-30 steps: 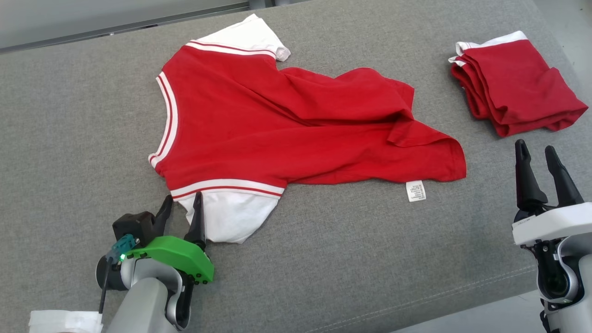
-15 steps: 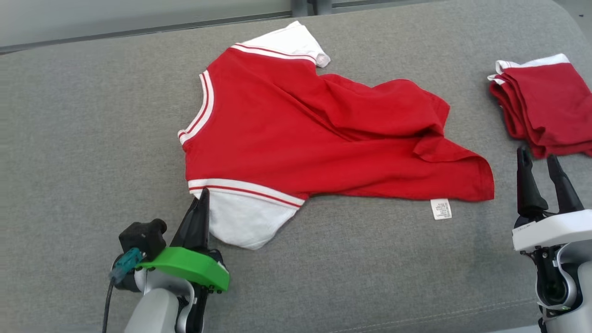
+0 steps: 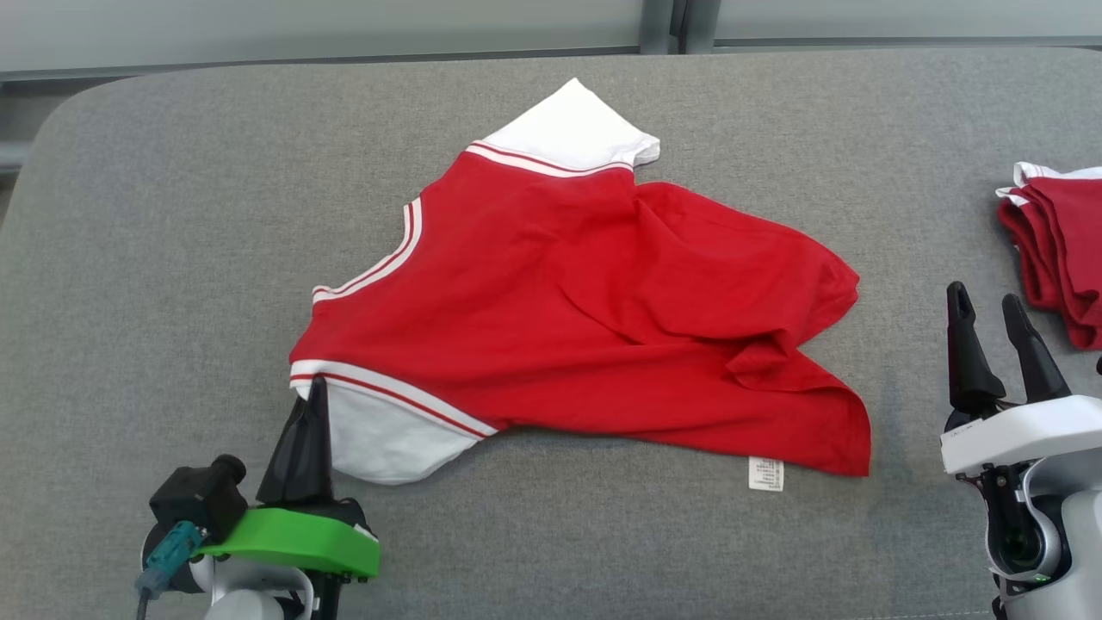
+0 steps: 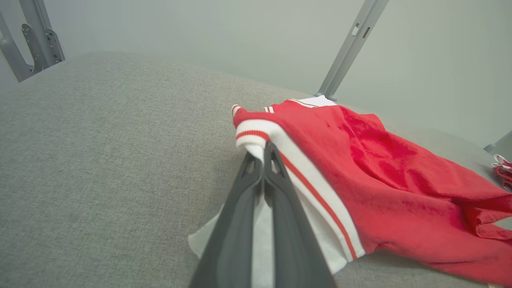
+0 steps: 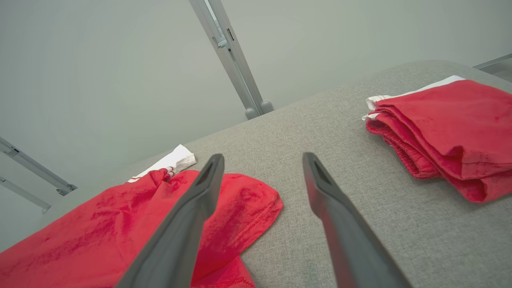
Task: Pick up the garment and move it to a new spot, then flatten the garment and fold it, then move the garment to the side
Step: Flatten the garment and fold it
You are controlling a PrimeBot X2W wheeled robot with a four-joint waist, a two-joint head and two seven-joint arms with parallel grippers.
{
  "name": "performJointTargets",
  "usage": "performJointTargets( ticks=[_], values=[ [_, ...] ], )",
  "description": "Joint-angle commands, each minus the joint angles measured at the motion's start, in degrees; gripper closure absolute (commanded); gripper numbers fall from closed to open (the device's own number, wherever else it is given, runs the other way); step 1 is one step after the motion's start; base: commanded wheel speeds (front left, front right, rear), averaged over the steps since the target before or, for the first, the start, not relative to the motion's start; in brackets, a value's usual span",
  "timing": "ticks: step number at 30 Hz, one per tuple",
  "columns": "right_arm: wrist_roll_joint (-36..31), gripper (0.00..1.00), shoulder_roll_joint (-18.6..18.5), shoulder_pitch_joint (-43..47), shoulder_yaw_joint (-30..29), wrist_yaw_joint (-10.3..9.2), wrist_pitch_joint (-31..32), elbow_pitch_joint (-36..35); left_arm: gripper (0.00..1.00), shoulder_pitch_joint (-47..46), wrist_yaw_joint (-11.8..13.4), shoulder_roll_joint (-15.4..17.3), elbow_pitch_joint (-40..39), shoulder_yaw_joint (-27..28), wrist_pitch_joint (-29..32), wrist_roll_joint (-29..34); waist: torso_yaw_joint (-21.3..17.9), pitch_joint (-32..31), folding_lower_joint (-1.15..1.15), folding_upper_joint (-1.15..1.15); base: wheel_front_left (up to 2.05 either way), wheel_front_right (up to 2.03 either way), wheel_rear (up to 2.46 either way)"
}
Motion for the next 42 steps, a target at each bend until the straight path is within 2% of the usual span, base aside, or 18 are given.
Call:
performJointTargets(
  ticks=[1,6,12,13,14,15,16,22,30,38,39,41,42],
  values=[
    [-0.5,0.00,-0.2,-0.1,-0.3,0.02,0.0,0.3,1.00,1.4,0.5,0.5,-1.0,0.4,0.5,-0.7,-0.4,0.1,0.00,0.01,0.00,0.00,0.00],
    [-1.1,0.00,-0.2,-0.5,-0.1,0.02,0.8,1.5,1.00,1.9,2.8,2.2,0.2,3.5,2.3,-2.0,-2.1,0.2,0.00,0.01,0.00,0.00,0.00],
    [-2.1,0.00,-1.4,-1.1,1.4,0.02,2.7,2.6,1.00,-0.3,2.4,2.1,6.4,4.6,1.5,-3.0,-3.4,0.3,0.00,0.01,0.00,0.00,0.00],
    [-2.3,0.00,-1.6,-1.3,1.7,0.02,2.9,2.6,0.86,-0.7,2.4,2.0,7.6,4.7,1.1,-2.9,-3.5,0.3,0.00,0.01,0.00,0.00,0.00],
    [-2.3,0.00,-1.8,-1.6,2.1,0.02,3.2,2.6,0.65,-1.1,2.4,1.9,8.7,4.7,0.8,-2.7,-3.5,0.2,0.00,0.01,0.00,0.00,0.00],
    [-2.4,0.00,-1.9,-1.8,2.8,0.02,3.6,2.6,0.40,-1.5,2.3,1.6,9.8,4.9,0.4,-2.7,-3.5,0.1,0.00,0.01,0.00,0.00,0.00],
    [-2.5,0.00,-2.2,-1.9,3.7,0.02,4.0,2.5,0.00,-1.9,2.3,1.5,10.7,5.1,0.0,-2.5,-3.4,0.0,0.00,0.01,0.00,0.00,0.00],
    [-1.9,0.00,-3.6,-2.5,10.3,0.02,6.3,1.7,0.00,-2.9,1.8,1.1,11.5,6.0,-1.1,-0.5,-1.6,-1.0,0.00,0.01,0.00,0.00,0.00],
    [-0.8,0.00,-5.4,-2.8,20.3,0.01,9.9,4.2,0.00,-0.5,1.1,-0.8,4.5,7.5,-1.1,3.1,2.8,-1.9,0.00,0.01,0.00,0.00,0.00],
    [-2.5,0.00,-6.0,-6.8,19.3,0.02,9.6,13.9,0.00,0.8,0.3,-2.4,0.2,5.9,-1.1,4.1,7.5,-0.9,0.00,0.01,0.00,0.00,0.00],
    [-2.5,0.48,-6.1,-7.7,18.9,0.01,9.4,15.2,0.00,0.7,0.3,-2.5,-0.1,5.7,-1.1,4.2,8.0,-0.6,0.00,0.01,0.00,0.00,0.00],
    [-2.0,0.73,-6.3,-9.6,18.0,0.01,9.9,18.0,0.00,0.5,0.2,-2.6,-0.5,5.3,-1.1,4.1,9.0,-0.1,0.00,0.01,0.00,0.00,0.00],
    [-2.2,0.81,-6.7,-10.5,17.7,0.01,10.1,19.5,0.00,0.4,0.2,-2.7,-0.7,5.1,-1.1,4.1,9.5,0.2,0.00,0.01,0.00,0.00,0.00]
  ],
)
